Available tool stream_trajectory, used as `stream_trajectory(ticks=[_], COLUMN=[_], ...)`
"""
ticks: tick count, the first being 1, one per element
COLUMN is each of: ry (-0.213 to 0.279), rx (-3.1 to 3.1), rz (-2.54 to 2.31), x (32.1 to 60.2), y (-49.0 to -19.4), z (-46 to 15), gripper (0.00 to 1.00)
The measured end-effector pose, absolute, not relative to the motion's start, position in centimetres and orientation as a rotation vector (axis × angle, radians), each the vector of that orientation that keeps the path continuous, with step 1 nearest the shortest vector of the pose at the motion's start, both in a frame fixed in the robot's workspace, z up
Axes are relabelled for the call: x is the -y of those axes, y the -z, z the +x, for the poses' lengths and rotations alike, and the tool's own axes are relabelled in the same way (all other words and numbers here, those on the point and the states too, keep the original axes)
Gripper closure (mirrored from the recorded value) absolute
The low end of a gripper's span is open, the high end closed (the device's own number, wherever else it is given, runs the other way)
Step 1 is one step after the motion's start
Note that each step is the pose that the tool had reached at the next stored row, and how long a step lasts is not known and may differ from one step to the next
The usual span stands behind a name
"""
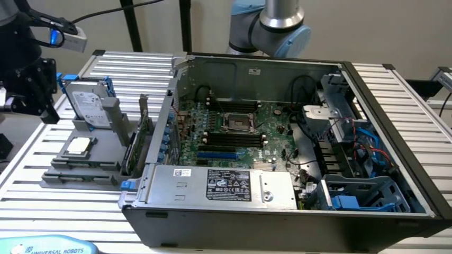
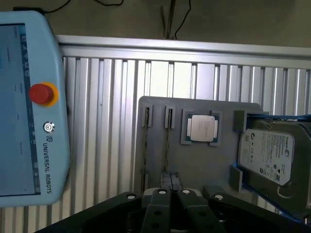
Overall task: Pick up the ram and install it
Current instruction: 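Pick up the ram and move it above insertion slot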
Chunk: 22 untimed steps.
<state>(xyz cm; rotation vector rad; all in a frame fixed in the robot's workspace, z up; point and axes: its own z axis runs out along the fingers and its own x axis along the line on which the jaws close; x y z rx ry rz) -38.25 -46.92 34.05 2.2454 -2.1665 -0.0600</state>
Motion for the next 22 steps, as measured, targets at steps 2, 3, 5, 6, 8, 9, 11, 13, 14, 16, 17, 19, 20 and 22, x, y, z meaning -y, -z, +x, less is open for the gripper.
stream_trajectory(ticks=[2, 3, 5, 6, 8, 9, 11, 13, 14, 16, 17, 19, 20, 22], ry=[0.06, 0.06, 0.06, 0.06, 0.06, 0.06, 0.06, 0.06, 0.06, 0.059, 0.059, 0.059, 0.059, 0.059], rx=[2.167, 2.167, 2.166, 2.166, 2.166, 2.166, 2.166, 2.166, 2.166, 2.168, 2.171, 2.177, 2.18, 2.186], rz=[2.245, 2.245, 2.245, 2.245, 2.245, 2.245, 2.245, 2.245, 2.245, 2.243, 2.24, 2.234, 2.231, 2.226], x=[46.9, 46.9, 46.9, 46.9, 46.9, 46.9, 46.9, 46.9, 46.9, 46.9, 47.0, 47.0, 47.0, 47.0], y=[-33.9, -33.9, -33.8, -33.8, -33.7, -33.6, -33.4, -33.0, -32.8, -32.5, -32.3, -31.9, -31.7, -31.4], z=[-38.2, -38.2, -38.2, -38.2, -38.2, -38.2, -38.2, -38.2, -38.2, -38.2, -38.2, -38.2, -38.2, -38.2], gripper=[0.89, 0.89, 0.89, 0.88, 0.82, 0.76, 0.7, 0.64, 0.64, 0.64, 0.64, 0.64, 0.64, 0.64])
